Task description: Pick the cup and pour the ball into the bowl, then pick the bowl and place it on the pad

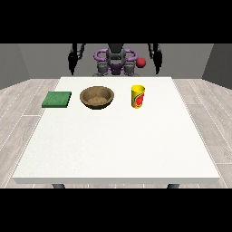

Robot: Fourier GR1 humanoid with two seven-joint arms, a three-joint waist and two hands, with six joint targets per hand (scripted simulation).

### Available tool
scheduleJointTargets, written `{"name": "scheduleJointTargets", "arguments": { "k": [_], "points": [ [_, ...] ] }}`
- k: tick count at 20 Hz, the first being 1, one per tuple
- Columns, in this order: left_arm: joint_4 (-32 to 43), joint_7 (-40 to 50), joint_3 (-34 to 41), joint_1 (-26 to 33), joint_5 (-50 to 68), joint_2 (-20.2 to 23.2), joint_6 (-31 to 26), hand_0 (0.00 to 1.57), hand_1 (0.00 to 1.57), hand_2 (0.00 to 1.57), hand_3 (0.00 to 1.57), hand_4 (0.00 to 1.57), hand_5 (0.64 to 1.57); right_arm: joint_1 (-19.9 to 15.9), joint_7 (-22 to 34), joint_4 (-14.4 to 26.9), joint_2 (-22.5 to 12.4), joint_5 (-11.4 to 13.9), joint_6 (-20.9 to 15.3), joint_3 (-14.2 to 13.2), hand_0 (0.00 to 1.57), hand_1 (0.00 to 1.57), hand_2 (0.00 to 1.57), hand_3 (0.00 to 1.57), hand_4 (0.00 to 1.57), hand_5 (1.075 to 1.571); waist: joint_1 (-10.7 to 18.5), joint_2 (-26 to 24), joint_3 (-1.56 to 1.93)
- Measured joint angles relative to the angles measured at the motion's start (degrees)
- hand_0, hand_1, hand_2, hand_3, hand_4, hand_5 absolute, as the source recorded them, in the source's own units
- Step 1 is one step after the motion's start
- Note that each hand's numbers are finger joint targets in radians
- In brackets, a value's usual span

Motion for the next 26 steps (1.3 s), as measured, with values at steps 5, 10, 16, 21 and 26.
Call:
{"name": "scheduleJointTargets", "arguments": {
  "k": [5,10,16,21,26],
  "points": [
    [-3.40,2.71,0.46,-0.35,0.34,1.33,-0.16,0.00,0.00,0.00,0.00,0.58,1.568,-0.19,2.77,-3.29,-1.52,-0.15,0.43,-0.17,0.00,0.00,0.00,0.00,0.58,1.570,0.24,-8.89,-0.04],
    [-4.53,6.04,1.74,-5.64,1.72,-3.15,5.24,0.00,0.00,0.00,0.00,0.51,1.564,-1.48,3.79,-3.10,-3.83,-8.13,4.63,-5.75,0.00,0.00,0.00,0.00,0.49,1.571,-2.33,-7.62,0.01],
    [-1.38,4.91,5.07,-14.22,3.21,-3.10,7.14,0.00,0.00,0.00,0.00,0.49,1.549,-5.97,2.52,-0.45,-6.32,-13.10,7.22,-10.89,0.00,0.00,0.00,0.00,0.37,1.571,-2.89,-1.65,0.00],
    [3.59,0.21,5.17,-17.69,1.25,-3.45,8.65,0.00,0.00,0.00,0.00,0.47,1.515,-7.76,-0.99,2.91,-6.87,-13.33,8.40,-12.31,0.00,0.00,0.00,0.00,0.00,1.571,-3.01,1.75,0.00],
    [11.18,-8.28,5.80,-19.16,0.73,-4.61,8.99,0.00,0.00,0.00,0.00,0.43,1.450,-10.36,-3.08,4.72,-7.80,-12.92,8.81,-12.94,0.00,0.00,0.00,0.00,0.00,1.571,-3.40,5.14,-0.02]
  ]
}}
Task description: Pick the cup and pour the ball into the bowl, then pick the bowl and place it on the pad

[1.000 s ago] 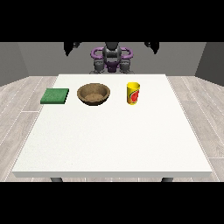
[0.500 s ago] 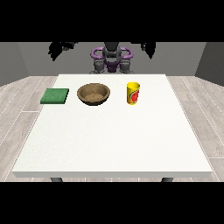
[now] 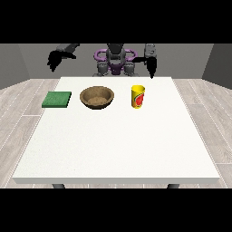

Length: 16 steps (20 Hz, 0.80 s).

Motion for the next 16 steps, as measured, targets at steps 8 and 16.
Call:
{"name": "scheduleJointTargets", "arguments": {
  "k": [8,16],
  "points": [
    [10.66,-7.24,0.94,-5.50,-0.71,-0.09,0.96,0.00,0.00,0.00,0.00,0.38,1.394,-3.93,-4.31,6.20,-0.47,1.65,-0.41,-0.57,0.00,0.00,0.00,0.00,0.00,1.571,0.46,2.32,0.00],
    [21.61,-17.43,4.04,-8.79,0.01,1.44,0.54,0.00,0.00,0.00,0.00,0.00,1.325,-6.92,-7.53,11.04,-2.91,0.68,2.24,-2.16,0.00,0.00,0.00,0.00,0.00,1.569,-0.68,6.43,0.00]
  ]
}}
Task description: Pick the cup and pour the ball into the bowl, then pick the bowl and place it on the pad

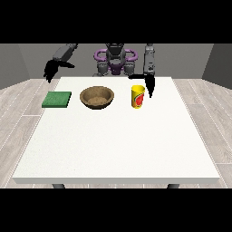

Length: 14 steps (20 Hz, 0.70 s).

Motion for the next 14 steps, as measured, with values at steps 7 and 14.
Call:
{"name": "scheduleJointTargets", "arguments": {
  "k": [7,14],
  "points": [
    [9.58,-6.42,3.97,-5.17,1.83,2.67,-0.51,0.00,0.00,0.00,0.00,0.00,1.264,-1.83,-1.69,0.13,0.41,0.88,0.09,1.31,0.00,0.00,0.00,0.00,0.00,1.569,-2.07,4.13,-0.01],
    [16.51,-13.43,6.35,-9.29,2.43,3.53,1.04,0.00,0.00,0.00,0.00,0.00,1.253,-4.66,-3.03,0.35,-1.39,0.05,1.42,0.42,0.00,0.00,0.00,0.00,0.00,1.568,-4.04,9.23,-0.03]
  ]
}}
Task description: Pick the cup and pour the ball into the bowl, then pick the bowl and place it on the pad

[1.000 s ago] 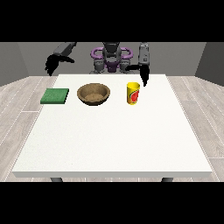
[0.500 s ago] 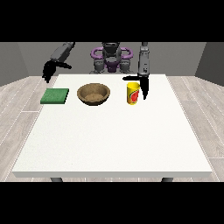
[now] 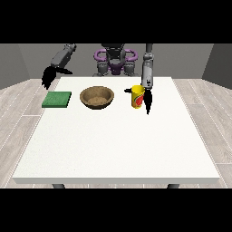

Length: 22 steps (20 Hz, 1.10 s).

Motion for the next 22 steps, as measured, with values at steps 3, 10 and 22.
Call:
{"name": "scheduleJointTargets", "arguments": {
  "k": [3,10,22],
  "points": [
    [0.76,-2.15,0.07,-0.40,-0.27,-0.08,1.04,0.00,0.00,0.00,0.00,0.00,1.298,-0.85,-0.55,0.70,-0.32,-0.38,0.40,-0.30,0.00,0.00,0.00,0.00,0.00,1.569,-0.30,0.94,0.42],
    [1.36,-3.71,-2.80,0.41,-6.73,0.17,11.23,1.57,1.57,1.57,1.57,1.30,1.492,-0.96,-2.21,4.60,-1.16,-1.01,2.67,-0.86,0.00,0.00,0.00,0.00,0.38,1.570,-1.91,-0.14,0.41],
    [5.29,10.32,-13.07,-2.24,-24.18,1.85,29.93,1.57,1.57,1.57,1.57,1.30,1.481,-0.64,0.80,16.70,-5.64,-3.75,7.23,-4.28,0.00,0.00,0.00,0.35,0.51,1.571,-1.00,-12.73,0.39]
  ]
}}
